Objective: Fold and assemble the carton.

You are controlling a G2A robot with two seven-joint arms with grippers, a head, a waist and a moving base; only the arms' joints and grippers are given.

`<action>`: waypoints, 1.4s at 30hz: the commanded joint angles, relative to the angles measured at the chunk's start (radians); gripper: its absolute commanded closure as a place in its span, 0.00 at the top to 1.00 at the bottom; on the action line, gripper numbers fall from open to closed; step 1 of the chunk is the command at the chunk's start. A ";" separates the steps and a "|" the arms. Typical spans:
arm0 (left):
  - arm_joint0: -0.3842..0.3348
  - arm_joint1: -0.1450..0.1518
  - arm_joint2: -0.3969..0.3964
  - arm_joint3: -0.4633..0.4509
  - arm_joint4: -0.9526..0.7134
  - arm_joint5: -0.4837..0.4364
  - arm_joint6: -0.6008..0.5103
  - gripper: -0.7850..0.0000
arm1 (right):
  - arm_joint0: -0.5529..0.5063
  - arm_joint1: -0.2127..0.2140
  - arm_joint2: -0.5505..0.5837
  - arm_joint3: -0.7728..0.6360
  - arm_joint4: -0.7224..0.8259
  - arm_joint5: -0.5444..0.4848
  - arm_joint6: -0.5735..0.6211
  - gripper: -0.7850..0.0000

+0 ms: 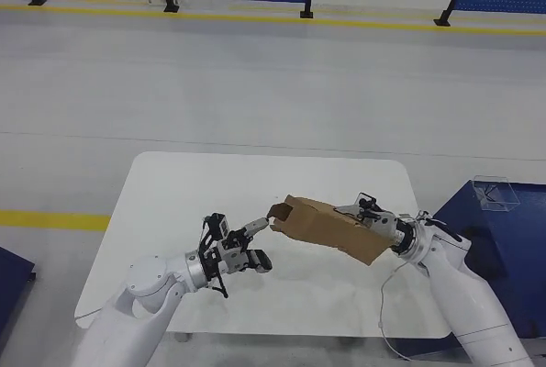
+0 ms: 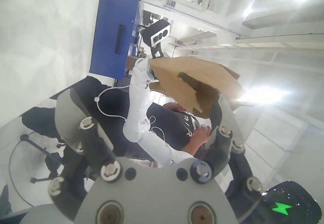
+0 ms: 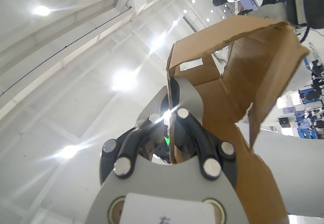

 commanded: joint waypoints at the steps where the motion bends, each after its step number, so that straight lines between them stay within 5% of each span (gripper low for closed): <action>1: 0.019 0.007 -0.041 -0.004 0.034 -0.051 0.031 1.00 | -0.006 0.001 0.015 -0.005 -0.067 -0.179 0.010 0.00; 7: 0.084 0.018 -0.148 -0.033 -0.042 -0.047 0.090 1.00 | -0.008 -0.001 0.047 0.022 -0.295 -0.637 0.047 0.00; 10: 0.089 0.009 -0.173 0.008 -0.297 0.156 0.156 1.00 | -0.002 -0.004 0.063 0.033 -0.373 -0.839 0.047 0.00; 12: 0.080 0.006 -0.179 0.023 -0.365 0.201 0.162 1.00 | -0.013 -0.010 0.061 0.035 -0.428 -0.997 0.031 0.00; 21: 0.083 0.005 -0.178 0.026 -0.374 0.211 0.164 1.00 | -0.014 -0.010 0.062 0.035 -0.435 -1.021 0.028 0.00; 22: 0.089 0.004 -0.172 0.035 -0.429 0.272 0.166 1.00 | -0.015 -0.010 0.061 0.027 -0.450 -1.023 0.024 0.00; 24: 0.067 0.000 -0.167 0.068 -0.802 0.740 0.095 1.00 | -0.015 -0.006 0.080 0.016 -0.593 -1.105 -0.001 0.00; 25: 0.045 0.005 -0.170 0.082 -0.927 0.841 0.069 1.00 | -0.018 -0.004 0.086 0.008 -0.667 -1.157 -0.016 0.00; 30: 0.023 0.066 -0.021 0.071 -1.441 0.841 0.287 1.00 | -0.047 0.000 0.118 -0.027 -0.970 -1.373 -0.093 0.00; 35: -0.011 0.153 0.064 -0.024 -1.942 0.841 0.654 1.00 | -0.089 -0.008 0.126 -0.064 -1.248 -1.552 -0.242 0.00; 42: -0.052 0.197 0.106 -0.041 -2.244 0.841 0.964 1.00 | -0.146 -0.014 0.129 -0.187 -1.534 -1.559 -0.430 0.00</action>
